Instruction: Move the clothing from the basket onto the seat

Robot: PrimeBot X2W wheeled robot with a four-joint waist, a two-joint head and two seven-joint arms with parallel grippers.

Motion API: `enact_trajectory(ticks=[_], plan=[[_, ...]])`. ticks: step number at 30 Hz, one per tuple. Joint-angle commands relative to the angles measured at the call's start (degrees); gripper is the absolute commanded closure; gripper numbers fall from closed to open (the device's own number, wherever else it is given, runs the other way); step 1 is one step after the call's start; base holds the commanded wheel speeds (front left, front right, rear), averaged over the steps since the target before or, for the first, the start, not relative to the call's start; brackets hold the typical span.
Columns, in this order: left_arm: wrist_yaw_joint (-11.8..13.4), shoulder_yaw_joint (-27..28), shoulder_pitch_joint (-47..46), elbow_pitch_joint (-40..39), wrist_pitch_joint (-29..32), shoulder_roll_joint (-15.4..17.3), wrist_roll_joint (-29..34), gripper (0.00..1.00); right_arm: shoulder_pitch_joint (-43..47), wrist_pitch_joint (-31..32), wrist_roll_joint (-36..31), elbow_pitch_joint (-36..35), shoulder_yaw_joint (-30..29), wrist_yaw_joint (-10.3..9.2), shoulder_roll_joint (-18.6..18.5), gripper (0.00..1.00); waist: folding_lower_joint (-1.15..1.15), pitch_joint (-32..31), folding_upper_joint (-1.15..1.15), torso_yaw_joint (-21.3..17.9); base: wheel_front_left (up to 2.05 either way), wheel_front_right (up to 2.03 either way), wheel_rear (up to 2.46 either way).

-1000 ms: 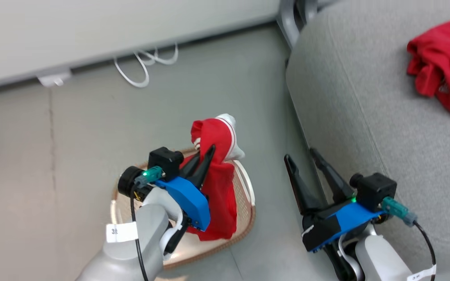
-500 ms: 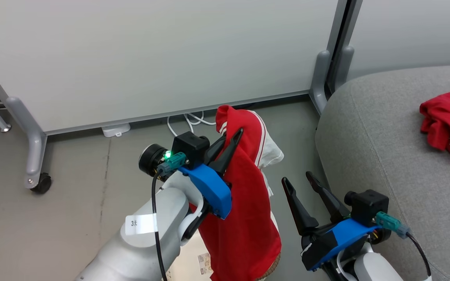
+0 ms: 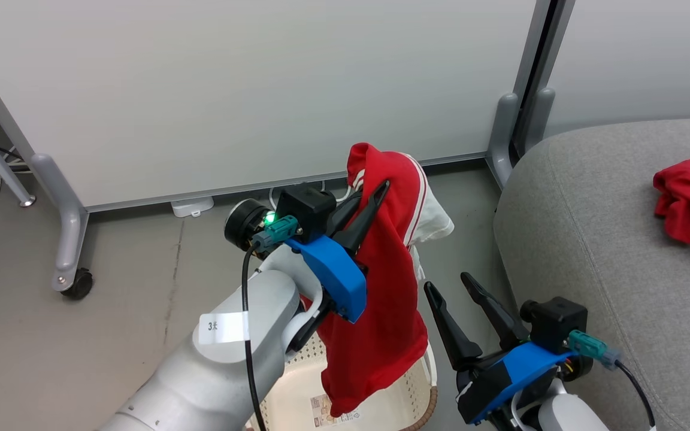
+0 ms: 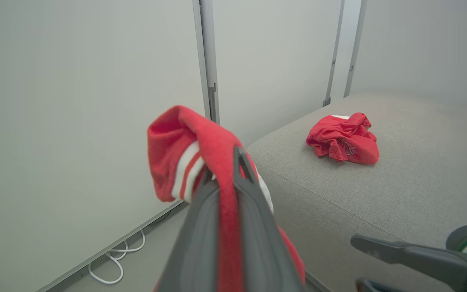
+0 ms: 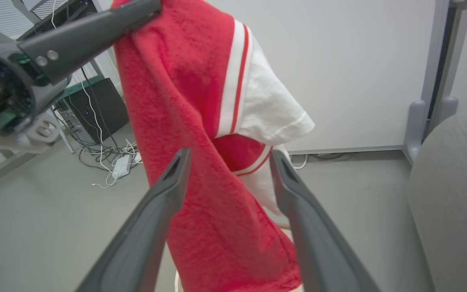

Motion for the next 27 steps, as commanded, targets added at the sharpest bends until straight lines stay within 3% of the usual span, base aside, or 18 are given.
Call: enact_trajectory(ticks=[1,14,27], plan=[[-0.1,0.0,-0.2,0.0,-0.3,0.2,-0.2,1.00,0.7,-0.1,0.5,-0.1,0.3,0.02,0.0,0.00,0.00,0.1,0.00,0.0,0.00,0.00,0.00],[-0.1,-0.6,-1.6,-0.3,-0.3,0.1,-0.3,1.00,-7.2,2.9,-0.2,4.6,5.5,0.01,-0.1,0.00,0.00,2.6,0.00,0.5,0.00,0.00,0.00],[-0.1,-1.9,-2.8,-0.7,-0.3,-0.3,-0.9,1.00,-21.3,1.6,5.6,20.0,14.6,0.01,-0.1,0.00,0.00,4.6,0.00,0.9,0.00,0.00,0.00]])
